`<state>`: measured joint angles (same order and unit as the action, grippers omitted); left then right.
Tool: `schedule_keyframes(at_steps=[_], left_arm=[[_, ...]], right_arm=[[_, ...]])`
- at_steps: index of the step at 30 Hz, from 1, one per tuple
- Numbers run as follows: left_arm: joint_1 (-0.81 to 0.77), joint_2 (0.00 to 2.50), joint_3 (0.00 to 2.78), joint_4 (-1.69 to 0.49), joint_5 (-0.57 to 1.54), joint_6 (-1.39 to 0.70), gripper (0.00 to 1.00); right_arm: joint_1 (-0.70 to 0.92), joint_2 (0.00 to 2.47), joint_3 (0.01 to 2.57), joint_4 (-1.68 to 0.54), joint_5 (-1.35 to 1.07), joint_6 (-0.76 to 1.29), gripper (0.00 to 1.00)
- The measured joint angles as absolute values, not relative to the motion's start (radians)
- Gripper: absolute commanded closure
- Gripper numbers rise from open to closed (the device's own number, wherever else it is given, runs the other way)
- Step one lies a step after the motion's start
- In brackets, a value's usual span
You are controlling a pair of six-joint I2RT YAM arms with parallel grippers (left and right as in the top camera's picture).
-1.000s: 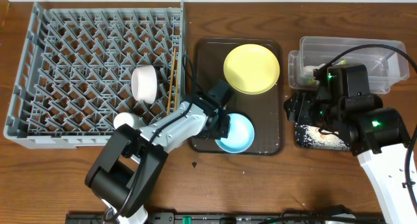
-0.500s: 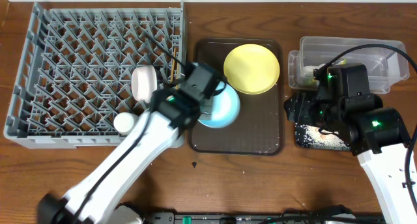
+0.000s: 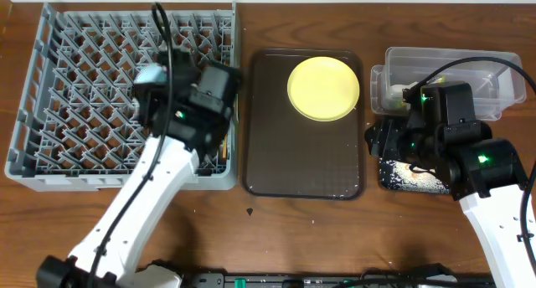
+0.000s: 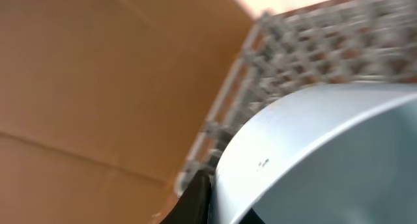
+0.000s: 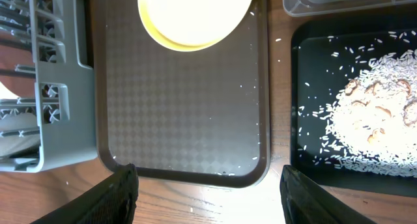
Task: Sort waste into correct bins and load items into the dishwasher
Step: 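Lift the light-blue bowl and place it in the dish rack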
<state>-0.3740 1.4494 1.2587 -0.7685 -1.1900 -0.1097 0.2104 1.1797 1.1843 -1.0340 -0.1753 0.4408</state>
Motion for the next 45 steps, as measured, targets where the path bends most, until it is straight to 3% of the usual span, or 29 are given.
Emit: schedule_keyframes(at_steps=[8,14,21,41,45], left_arm=[[-0.145,1.569,1.258,-0.556,-1.256,0.069,0.92],[-0.046,1.649,1.258,-0.513,-1.250,0.138,0.93],[-0.020,1.759,1.258,-0.392,-1.234,0.219,0.93],[-0.004,1.842,1.258,-0.353,-1.180,0.260,0.92],[-0.012,1.842,1.258,-0.353,-1.164,0.260,0.87]], right_arm=[[0.210,1.179,1.184,-1.034,-0.175,0.441,0.32],[0.210,1.180,1.184,-1.033,-0.176,0.441,0.32],[0.210,1.180,1.184,-1.034,-0.176,0.441,0.32],[0.210,1.180,1.184,-1.033,-0.175,0.441,0.32],[0.210,1.179,1.184,-1.033,-0.175,0.441,0.32]])
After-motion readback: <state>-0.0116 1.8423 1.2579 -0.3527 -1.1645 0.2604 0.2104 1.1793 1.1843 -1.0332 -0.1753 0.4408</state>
